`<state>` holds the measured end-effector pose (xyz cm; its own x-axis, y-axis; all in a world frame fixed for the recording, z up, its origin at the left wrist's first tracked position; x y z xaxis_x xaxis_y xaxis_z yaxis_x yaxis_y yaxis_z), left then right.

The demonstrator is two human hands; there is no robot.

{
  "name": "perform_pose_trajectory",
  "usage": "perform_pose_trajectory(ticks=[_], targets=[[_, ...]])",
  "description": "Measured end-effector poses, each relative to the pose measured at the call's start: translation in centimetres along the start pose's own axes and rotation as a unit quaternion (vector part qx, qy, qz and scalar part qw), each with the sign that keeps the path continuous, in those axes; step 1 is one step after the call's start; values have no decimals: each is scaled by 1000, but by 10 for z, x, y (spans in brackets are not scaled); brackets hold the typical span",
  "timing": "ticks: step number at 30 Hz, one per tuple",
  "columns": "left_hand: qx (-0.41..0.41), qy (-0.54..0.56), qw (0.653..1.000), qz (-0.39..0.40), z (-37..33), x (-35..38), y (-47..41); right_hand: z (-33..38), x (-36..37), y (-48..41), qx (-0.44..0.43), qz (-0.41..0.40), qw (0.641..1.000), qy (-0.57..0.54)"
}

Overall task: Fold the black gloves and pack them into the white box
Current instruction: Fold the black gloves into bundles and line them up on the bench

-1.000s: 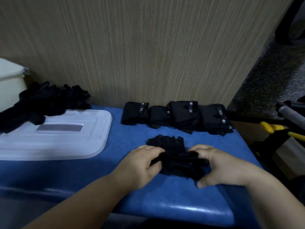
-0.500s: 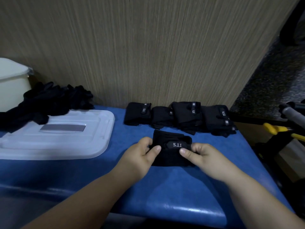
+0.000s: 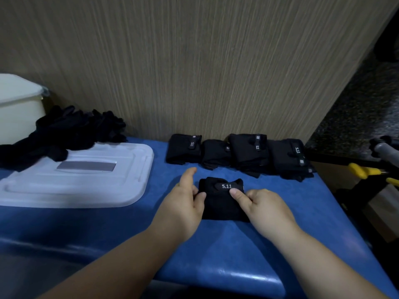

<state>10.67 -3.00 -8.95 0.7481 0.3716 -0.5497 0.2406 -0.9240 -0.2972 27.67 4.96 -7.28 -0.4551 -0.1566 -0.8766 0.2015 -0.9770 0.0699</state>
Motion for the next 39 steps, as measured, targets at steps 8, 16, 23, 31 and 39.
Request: perform_pose_trajectory(ticks=[8, 16, 23, 31, 39], targets=[[170, -160, 972, -26, -10, -3, 6, 0, -1, 1, -49, -93, 994, 18], [167, -248, 941, 158, -2, 14, 7, 12, 13, 7, -238, -68, 968, 33], [120, -283, 930, 201, 1, 15, 7, 9, 20, 7, -175, 57, 975, 124], [64, -306, 922, 227, 15, 8, 6, 10, 11, 8, -140, 5, 984, 114], [99, -328, 940, -5, 14, -10, 2, 2, 2, 10, -17, 68, 997, -37]])
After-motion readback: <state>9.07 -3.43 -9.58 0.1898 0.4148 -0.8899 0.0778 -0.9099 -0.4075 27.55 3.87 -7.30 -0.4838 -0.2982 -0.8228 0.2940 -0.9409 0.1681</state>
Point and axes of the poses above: each hand's wrist, its own y-axis away from the middle knuckle, its own x-axis out of the palm, z = x × y, the point moved 4 cm from there along -y, towards the middle knuckle, and after that the axes turned 11 degrees about x, right-handed, at the moved point
